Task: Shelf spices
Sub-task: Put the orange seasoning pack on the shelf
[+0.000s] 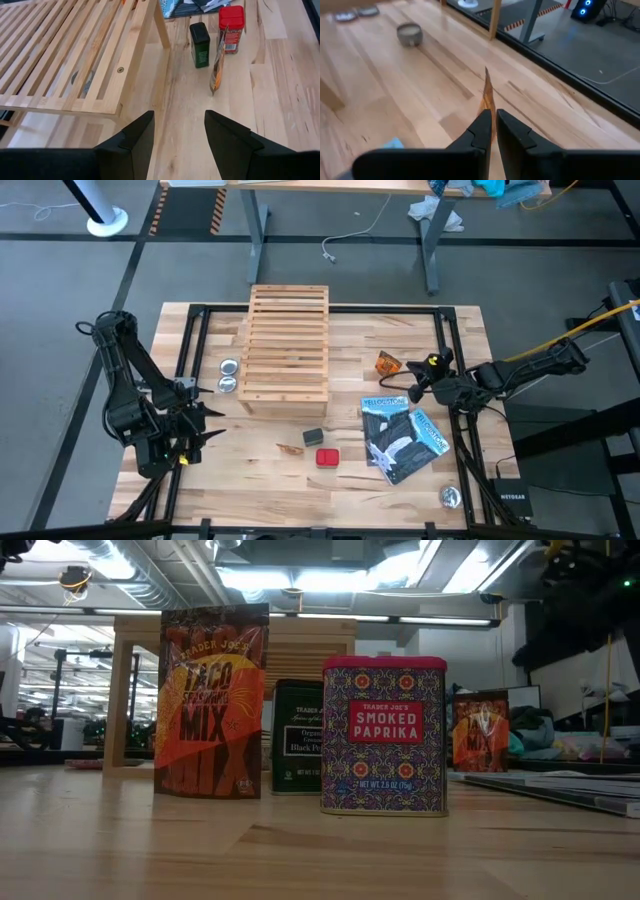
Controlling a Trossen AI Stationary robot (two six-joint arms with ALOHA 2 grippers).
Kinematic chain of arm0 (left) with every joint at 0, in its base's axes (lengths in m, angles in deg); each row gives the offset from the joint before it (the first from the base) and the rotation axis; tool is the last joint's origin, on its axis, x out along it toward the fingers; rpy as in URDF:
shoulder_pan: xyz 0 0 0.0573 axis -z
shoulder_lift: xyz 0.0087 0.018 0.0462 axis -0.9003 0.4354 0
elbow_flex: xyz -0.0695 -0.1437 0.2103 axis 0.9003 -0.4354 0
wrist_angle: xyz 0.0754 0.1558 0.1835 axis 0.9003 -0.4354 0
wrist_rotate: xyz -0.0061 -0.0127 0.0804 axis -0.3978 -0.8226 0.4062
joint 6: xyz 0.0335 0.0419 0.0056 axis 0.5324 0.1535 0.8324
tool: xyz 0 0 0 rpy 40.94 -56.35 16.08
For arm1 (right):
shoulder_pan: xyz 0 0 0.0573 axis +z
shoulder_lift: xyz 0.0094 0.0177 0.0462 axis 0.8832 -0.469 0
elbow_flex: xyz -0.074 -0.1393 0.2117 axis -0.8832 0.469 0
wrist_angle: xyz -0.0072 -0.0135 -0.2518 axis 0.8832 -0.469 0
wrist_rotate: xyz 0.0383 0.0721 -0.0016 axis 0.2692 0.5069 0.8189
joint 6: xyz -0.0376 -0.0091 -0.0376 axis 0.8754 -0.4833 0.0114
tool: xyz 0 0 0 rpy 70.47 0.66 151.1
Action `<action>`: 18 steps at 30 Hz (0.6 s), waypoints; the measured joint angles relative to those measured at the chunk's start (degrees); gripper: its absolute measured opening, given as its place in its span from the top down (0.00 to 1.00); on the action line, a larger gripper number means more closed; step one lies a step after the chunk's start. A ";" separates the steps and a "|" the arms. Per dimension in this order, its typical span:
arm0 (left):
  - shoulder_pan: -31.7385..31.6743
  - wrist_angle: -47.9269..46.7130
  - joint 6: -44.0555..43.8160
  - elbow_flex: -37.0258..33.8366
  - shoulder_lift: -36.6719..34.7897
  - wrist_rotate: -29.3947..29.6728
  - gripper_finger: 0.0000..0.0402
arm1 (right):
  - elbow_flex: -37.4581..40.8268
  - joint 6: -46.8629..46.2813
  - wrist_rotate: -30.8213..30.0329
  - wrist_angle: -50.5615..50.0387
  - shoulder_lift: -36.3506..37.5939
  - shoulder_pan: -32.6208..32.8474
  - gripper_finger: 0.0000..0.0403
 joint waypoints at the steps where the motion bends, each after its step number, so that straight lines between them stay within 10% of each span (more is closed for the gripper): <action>1: 0.00 0.00 0.28 0.00 0.00 -0.01 0.58 | 0.00 0.14 -0.40 1.08 -0.24 0.11 0.92; 18: -0.02 -0.04 8.90 -0.02 0.02 -0.02 0.58 | 0.00 -2.34 -6.46 6.62 -3.25 0.13 0.92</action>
